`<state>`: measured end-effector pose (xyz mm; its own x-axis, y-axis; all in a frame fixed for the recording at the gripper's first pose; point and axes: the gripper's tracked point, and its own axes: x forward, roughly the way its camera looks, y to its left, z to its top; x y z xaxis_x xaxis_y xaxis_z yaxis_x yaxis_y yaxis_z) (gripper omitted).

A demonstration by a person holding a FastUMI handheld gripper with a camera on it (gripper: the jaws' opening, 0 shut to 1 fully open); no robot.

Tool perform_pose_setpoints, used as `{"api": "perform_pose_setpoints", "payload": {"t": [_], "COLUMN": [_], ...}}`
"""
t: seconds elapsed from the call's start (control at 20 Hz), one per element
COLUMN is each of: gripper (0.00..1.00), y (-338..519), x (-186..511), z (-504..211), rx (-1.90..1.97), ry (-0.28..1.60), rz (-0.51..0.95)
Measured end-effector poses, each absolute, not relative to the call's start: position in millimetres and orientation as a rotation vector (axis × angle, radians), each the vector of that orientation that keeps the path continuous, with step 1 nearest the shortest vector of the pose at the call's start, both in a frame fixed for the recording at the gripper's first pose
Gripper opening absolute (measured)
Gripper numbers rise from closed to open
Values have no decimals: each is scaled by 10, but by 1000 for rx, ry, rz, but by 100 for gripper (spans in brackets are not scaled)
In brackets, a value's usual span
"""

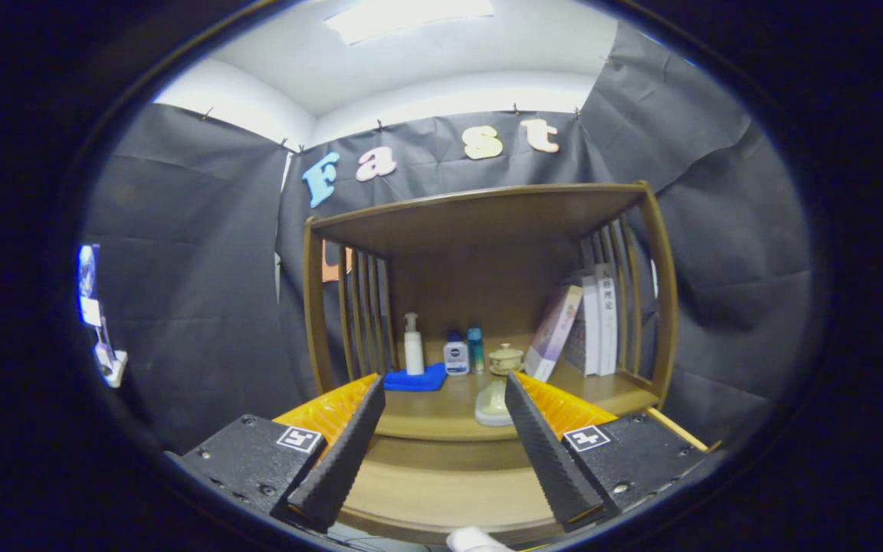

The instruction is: Pull open the drawer, take out the items inside it, and place them on the countertop above the cabinet.

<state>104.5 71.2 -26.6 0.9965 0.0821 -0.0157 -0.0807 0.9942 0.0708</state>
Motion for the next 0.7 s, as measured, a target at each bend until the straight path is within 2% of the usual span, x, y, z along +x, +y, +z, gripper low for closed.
{"api": "perform_pose_setpoints", "payload": {"t": [0.35,0.7], "gripper": [99,100], "y": [509,344], "x": [431,177], "z": [-965,-1721], "rx": [70,31], "ry": [43,147], "rz": [12,-33]}}
